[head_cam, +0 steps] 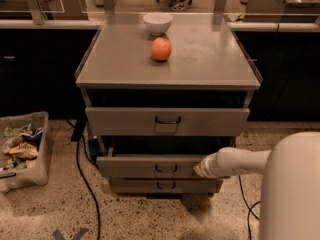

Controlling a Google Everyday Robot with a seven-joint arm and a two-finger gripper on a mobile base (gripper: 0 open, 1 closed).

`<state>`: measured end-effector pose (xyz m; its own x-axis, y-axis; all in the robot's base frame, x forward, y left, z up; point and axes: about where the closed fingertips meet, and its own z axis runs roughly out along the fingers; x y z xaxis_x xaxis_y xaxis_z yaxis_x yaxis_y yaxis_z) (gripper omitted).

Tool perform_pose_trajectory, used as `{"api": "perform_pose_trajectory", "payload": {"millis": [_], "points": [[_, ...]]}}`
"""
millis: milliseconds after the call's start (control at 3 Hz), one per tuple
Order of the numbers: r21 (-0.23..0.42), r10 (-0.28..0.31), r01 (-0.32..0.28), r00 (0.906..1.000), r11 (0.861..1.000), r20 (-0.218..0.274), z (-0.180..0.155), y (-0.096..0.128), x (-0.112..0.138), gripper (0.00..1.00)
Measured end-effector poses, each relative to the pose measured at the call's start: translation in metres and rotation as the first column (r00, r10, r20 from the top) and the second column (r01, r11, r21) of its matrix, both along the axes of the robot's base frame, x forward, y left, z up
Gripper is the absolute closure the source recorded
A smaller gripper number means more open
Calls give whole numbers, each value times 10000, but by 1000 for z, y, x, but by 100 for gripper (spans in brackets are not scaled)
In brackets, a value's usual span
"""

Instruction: Close middle drawer

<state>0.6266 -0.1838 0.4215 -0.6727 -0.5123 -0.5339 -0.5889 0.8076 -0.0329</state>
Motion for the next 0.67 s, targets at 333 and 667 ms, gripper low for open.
{"api": "perform_pose_trajectory", "payload": {"millis": [333, 667], "points": [[-322, -298, 280, 9980, 9991, -562, -25, 2, 7, 100], [-600, -1022, 999, 9941, 9932, -369, -39, -1, 27, 100]]}}
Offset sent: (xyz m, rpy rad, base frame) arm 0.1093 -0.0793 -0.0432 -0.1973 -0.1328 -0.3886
